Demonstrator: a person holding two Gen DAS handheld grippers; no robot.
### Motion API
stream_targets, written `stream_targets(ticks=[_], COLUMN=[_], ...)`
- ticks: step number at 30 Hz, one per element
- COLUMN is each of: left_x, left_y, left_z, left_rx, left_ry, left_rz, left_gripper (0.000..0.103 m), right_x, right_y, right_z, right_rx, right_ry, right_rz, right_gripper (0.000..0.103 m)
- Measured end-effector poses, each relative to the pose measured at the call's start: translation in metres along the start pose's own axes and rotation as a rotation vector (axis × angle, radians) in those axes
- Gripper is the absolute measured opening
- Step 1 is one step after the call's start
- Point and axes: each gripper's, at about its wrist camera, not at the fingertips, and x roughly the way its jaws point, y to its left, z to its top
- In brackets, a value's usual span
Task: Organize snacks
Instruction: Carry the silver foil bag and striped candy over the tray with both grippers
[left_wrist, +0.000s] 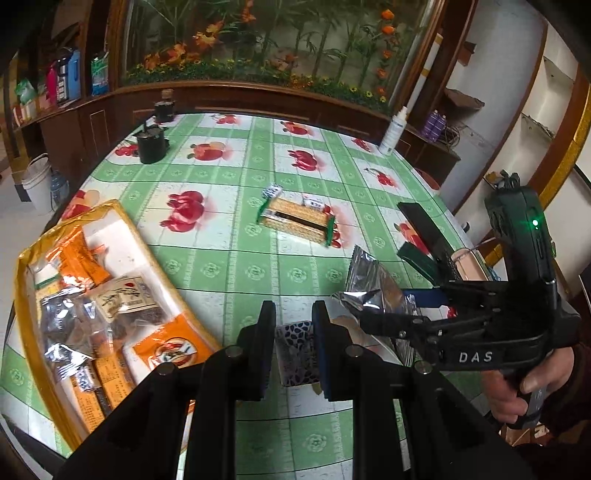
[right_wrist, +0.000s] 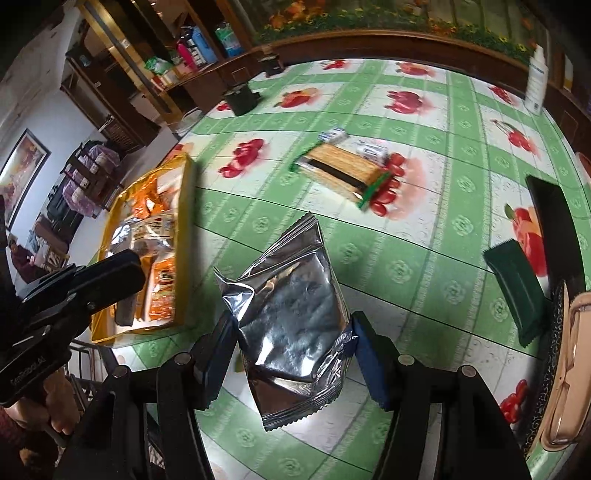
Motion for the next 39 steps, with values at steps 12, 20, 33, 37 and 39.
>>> stream_targets(ticks=[12, 20, 33, 37, 39], left_x=[-0.030, -0.045, -0.062, -0.062, -0.060], left_y=[0.040, 0.073, 0.119, 0.128, 0.132], left_z=[-0.004, -0.007, -0.011, -0.010, -0.009], left_rx=[-0.071, -0.136, -0.218, -0.225, -0.232], left_ry=[-0.053, -0.076, -0.104, -0.104, -0.102], left_rz=[0.057, 0.098, 0.140, 0.149, 0.152], left_gripper=[0.019, 0.019, 0.019, 0.019, 0.019], right_x=[0.009, 0.018, 0.041, 0.049, 0.052], right_y=[0.054, 0.090, 0.144, 0.151, 0.154], right_z=[0.009, 0.014, 0.021, 0.022, 0.023], right_rx=[-0.087, -0.150, -0.233, -0.246, -0.251], right_ry=[0.012, 0.027, 0.075, 0.088, 0.092], right_rz=[0.051, 0.087, 0.119, 0.120, 0.121], right_gripper=[0.066, 0.066, 0.067, 0.067, 0.067])
